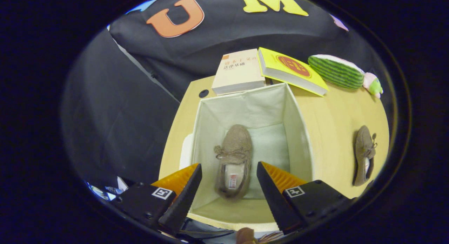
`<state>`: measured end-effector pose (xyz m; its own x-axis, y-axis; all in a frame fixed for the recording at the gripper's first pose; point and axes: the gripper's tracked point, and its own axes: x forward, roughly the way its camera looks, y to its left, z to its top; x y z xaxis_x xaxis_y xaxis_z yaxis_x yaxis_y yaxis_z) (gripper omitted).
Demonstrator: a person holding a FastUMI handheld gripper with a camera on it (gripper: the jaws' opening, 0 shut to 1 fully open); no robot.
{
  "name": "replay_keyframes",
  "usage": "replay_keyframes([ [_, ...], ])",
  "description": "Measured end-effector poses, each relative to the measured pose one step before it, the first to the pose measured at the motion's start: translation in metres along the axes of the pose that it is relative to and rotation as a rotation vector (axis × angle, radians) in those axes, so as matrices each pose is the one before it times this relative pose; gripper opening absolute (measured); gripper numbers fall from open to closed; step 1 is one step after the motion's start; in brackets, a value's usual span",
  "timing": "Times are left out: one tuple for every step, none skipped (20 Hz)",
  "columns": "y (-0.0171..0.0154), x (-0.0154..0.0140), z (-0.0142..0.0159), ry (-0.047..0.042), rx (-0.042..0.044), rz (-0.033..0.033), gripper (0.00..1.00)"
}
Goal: Open the storage box then place both shoes into the box .Put the left shoe in first, then the right shoe, with the right side of both shoes facing outward in a uniform manner.
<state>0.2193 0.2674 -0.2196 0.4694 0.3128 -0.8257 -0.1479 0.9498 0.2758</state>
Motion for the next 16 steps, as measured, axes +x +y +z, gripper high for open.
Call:
replay_keyframes([
  [-0.00197, -0.00751, -0.00023, -0.00378, -0.01426, -0.00187, 1.00],
  [-0.00642, -0.00738, -0.00099, -0.00046, -0.01209, -0.01269, 1.00],
  [-0.00660, -0.00710, -0.00129, 0.00217, -0.00305, -0.01076, 1.00],
  [-0.00724, -0.00705, -0.00156, 0.00621, -0.00092, -0.01166, 1.00],
  [-0.00618, -0.00791, 0.00012, -0.00035, 0.00365, -0.00244, 1.00],
  [-0.00691, -0.00710, 0.00083, -0.00613, 0.00792, 0.00238, 1.00],
  [-0.00820, -0.00672, 0.00153, -0.00276, 0.00549, -0.00303, 1.00],
  [-0.01099, -0.00590, 0.00059, -0.00368, 0.00011, -0.00501, 1.00],
  [-0.01176, -0.00478, 0.00206, -0.00665, -0.00705, -0.01329, 1.00],
  [-0.01723, -0.00510, 0.00236, -0.01175, -0.00771, -0.02508, 1.00],
  [-0.01743, -0.00337, 0.00032, -0.00352, 0.00240, -0.02654, 1.00],
  [-0.01599, -0.00248, -0.00114, -0.00089, 0.00663, -0.02121, 1.00],
  [-0.01565, -0.00138, 0.00049, -0.00340, 0.01174, -0.01595, 1.00],
  [-0.01447, -0.00117, -0.00134, 0.00765, 0.01373, -0.01215, 1.00],
  [-0.01452, -0.00010, -0.00207, 0.01251, 0.01034, -0.00407, 1.00],
  [-0.01500, 0.00077, -0.00205, 0.00908, 0.01166, -0.01020, 1.00],
])
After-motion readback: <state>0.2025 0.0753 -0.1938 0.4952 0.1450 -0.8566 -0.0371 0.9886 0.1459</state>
